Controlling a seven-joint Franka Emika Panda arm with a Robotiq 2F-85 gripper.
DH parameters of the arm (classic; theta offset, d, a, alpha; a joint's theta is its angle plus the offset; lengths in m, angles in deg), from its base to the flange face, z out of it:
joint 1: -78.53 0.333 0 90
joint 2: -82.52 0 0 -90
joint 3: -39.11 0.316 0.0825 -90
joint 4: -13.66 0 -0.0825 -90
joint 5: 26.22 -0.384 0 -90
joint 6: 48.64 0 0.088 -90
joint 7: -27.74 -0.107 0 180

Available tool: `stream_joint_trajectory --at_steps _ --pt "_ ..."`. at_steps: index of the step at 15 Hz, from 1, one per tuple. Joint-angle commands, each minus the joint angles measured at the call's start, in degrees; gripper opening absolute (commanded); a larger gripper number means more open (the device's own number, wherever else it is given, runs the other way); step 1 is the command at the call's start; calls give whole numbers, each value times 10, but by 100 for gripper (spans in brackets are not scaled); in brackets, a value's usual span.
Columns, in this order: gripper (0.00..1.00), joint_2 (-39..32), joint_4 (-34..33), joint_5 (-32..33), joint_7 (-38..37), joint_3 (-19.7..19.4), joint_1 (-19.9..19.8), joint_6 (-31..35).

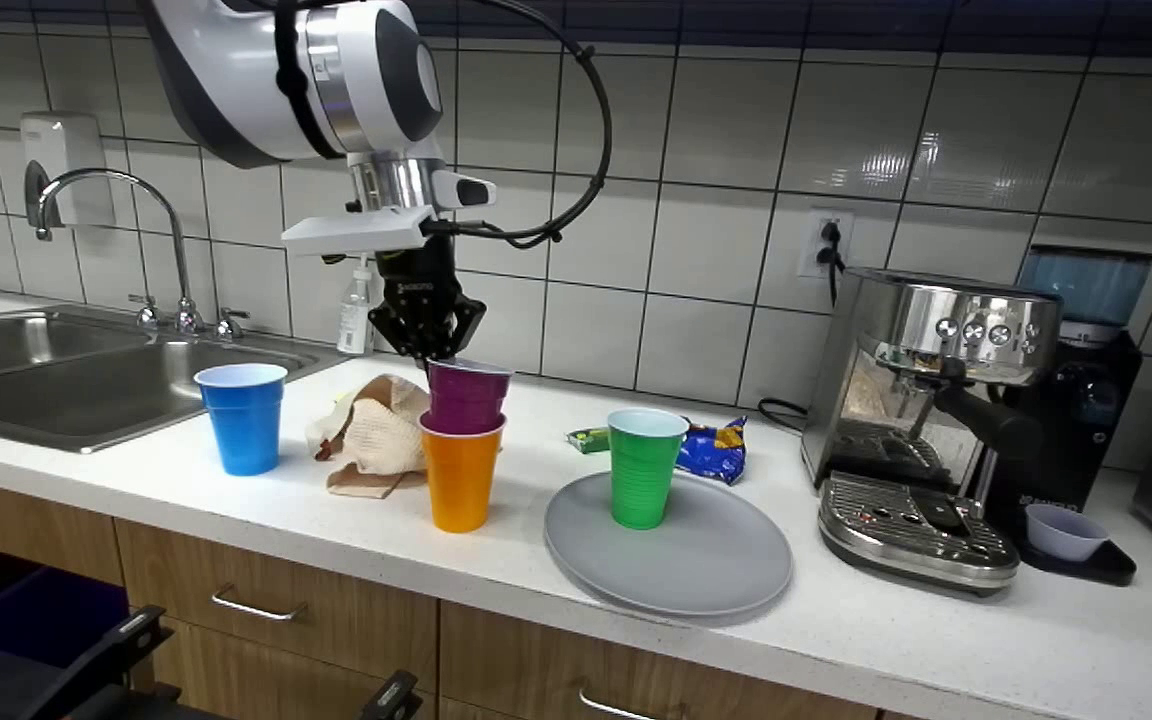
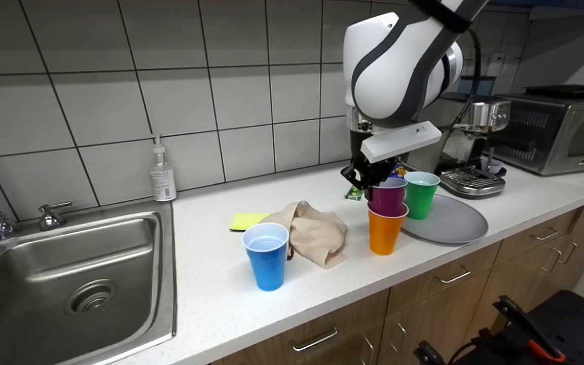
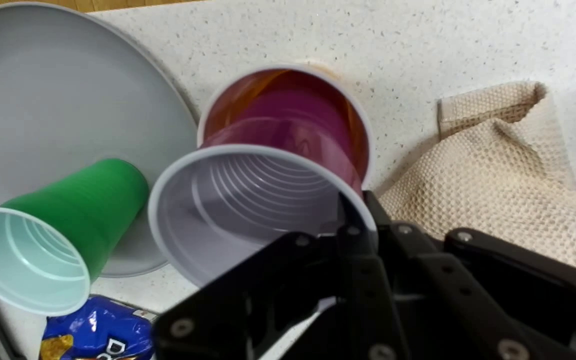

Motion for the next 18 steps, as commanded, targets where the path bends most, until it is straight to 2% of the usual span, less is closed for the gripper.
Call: stream_joint_trajectory --at_steps 1,2,3,8,12,13,18 --pt "1 24 15 16 -21 2 -2 -7" --pt "9 25 15 16 -21 2 -2 -8" --pt "30 26 16 16 -22 2 -2 -9" --pt "65 30 18 16 -24 3 -4 -9" --pt "97 27 12 10 -27 0 -8 -9" --pt "100 26 9 8 -29 -2 -10 -8" --pt "100 19 -8 0 -46 -17 -23 -8"
